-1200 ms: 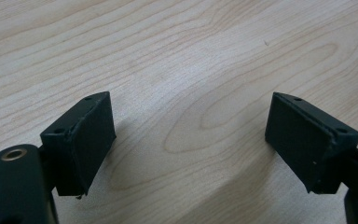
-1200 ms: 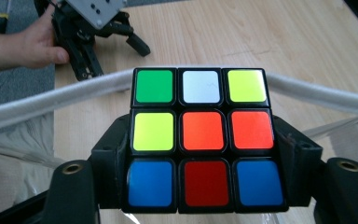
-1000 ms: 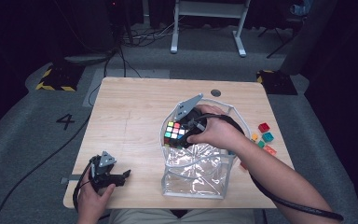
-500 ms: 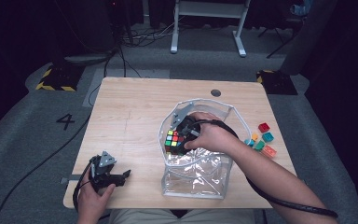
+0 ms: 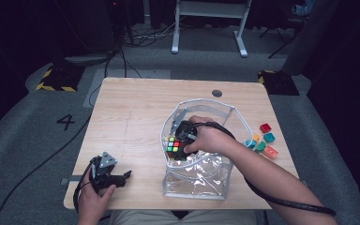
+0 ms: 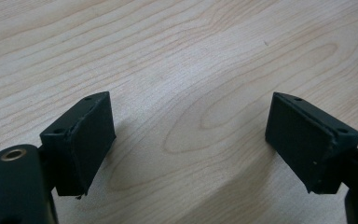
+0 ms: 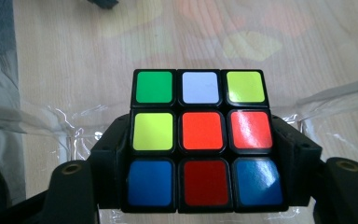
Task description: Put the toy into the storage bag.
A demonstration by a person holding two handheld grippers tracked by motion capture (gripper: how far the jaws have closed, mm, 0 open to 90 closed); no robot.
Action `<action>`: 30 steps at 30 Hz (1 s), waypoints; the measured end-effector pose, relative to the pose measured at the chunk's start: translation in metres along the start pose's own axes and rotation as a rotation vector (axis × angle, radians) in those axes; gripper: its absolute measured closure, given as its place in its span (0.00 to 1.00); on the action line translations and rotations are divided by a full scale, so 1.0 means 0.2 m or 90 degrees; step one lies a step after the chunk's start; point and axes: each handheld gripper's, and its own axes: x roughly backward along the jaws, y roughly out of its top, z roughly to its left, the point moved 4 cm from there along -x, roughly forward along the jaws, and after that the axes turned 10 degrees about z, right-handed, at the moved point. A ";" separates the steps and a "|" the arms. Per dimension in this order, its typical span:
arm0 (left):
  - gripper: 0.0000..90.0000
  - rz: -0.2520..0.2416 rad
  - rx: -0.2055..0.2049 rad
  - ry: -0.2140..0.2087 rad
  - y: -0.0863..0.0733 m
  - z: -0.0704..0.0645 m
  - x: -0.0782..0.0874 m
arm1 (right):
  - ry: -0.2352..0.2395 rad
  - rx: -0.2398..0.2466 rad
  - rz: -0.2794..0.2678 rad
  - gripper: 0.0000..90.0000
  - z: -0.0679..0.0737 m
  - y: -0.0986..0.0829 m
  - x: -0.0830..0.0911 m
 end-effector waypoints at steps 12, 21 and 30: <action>0.17 0.000 0.000 0.000 0.00 0.00 0.00 | -0.001 0.007 0.050 0.38 0.01 0.00 -0.07; 0.17 0.000 0.000 0.000 0.00 0.00 0.00 | 0.009 0.020 0.062 0.38 -0.01 0.00 -0.11; 0.17 0.000 0.000 0.000 0.00 0.00 0.00 | 0.025 -0.012 0.105 0.38 0.02 -0.02 -0.12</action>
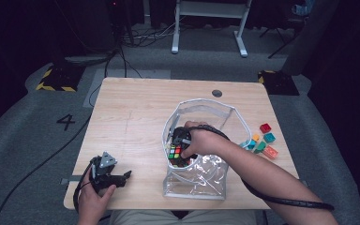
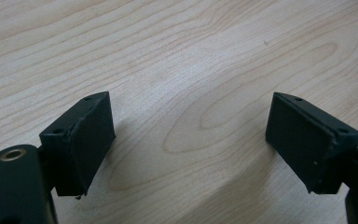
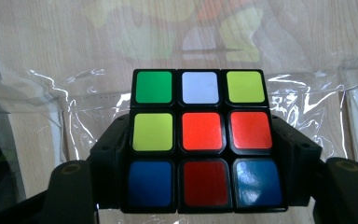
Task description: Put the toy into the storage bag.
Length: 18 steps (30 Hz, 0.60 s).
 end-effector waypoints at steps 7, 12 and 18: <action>0.17 0.000 0.000 -0.001 0.00 0.00 0.00 | 0.004 0.003 0.010 0.38 0.00 0.00 -0.01; 0.17 0.000 0.000 -0.001 0.00 0.00 0.00 | 0.013 -0.004 0.014 0.38 -0.01 0.00 -0.03; 0.17 0.000 0.000 0.000 0.00 0.00 0.00 | 0.013 -0.005 0.017 0.38 -0.01 0.00 -0.03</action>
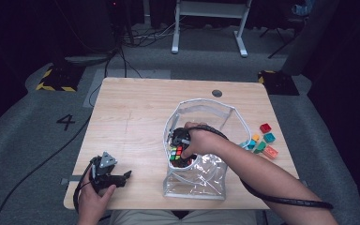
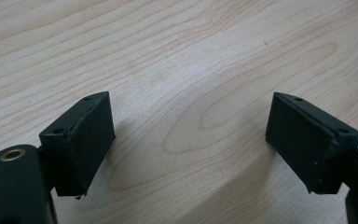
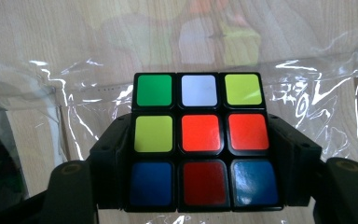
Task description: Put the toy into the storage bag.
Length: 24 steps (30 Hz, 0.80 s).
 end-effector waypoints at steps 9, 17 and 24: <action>0.17 0.000 0.000 -0.004 0.00 0.00 0.00 | -0.012 -0.001 -0.003 0.38 0.00 -0.01 0.02; 0.17 0.000 0.000 -0.004 0.00 0.00 0.00 | -0.032 -0.004 -0.074 0.36 -0.01 0.00 0.16; 0.17 -0.003 0.001 -0.003 0.01 0.00 -0.01 | -0.051 -0.011 -0.148 0.36 0.00 -0.03 0.32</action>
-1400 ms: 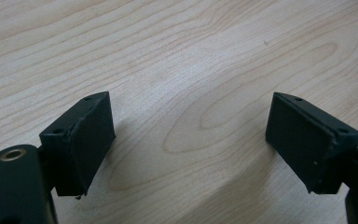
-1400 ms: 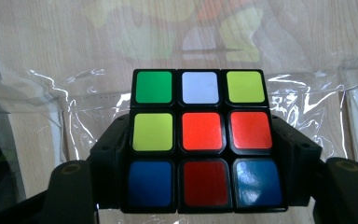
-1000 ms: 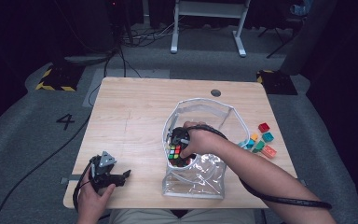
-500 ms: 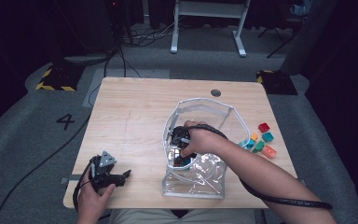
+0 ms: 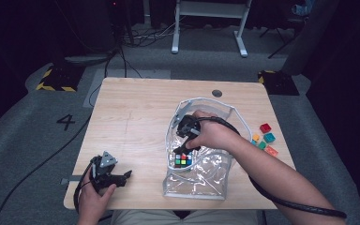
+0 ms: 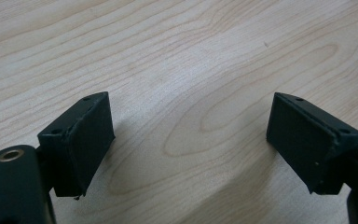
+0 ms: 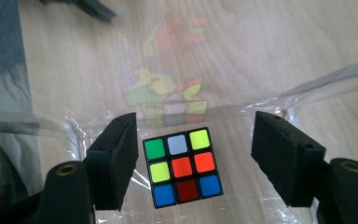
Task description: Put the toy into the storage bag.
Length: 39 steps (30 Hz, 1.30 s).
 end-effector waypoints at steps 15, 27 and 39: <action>0.16 -0.001 -0.003 -0.002 0.02 0.01 -0.01 | -0.056 -0.082 -0.167 0.38 -0.09 -0.14 0.45; 0.13 0.007 -0.013 -0.004 0.02 0.01 -0.02 | -0.120 -0.210 -0.214 0.39 -0.21 -0.60 0.71; 0.14 0.005 -0.006 -0.003 0.02 0.01 -0.01 | -0.184 -0.312 -0.218 0.39 -0.28 -1.03 0.83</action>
